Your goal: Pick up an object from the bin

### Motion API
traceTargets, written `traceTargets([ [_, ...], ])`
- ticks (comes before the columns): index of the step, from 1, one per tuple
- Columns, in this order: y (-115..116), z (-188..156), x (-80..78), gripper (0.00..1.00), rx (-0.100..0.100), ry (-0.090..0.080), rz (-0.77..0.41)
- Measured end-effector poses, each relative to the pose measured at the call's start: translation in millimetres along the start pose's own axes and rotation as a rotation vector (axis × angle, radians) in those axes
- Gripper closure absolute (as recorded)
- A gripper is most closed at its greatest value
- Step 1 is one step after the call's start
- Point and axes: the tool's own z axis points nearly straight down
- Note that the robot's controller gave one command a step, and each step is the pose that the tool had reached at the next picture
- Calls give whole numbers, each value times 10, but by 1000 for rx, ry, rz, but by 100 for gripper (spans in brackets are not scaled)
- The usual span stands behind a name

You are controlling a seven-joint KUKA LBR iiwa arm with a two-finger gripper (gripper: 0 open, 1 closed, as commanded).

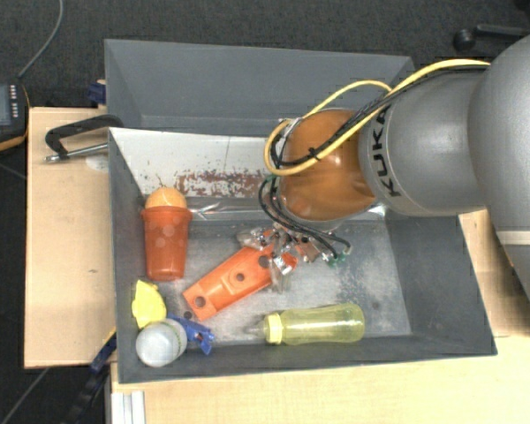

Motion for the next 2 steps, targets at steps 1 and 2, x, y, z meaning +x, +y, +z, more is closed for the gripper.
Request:
traceTargets([
  [1,-5,49,-79,100,1,-4,-11],
  [2,37,66,-112,100,0,-4,-47],
])
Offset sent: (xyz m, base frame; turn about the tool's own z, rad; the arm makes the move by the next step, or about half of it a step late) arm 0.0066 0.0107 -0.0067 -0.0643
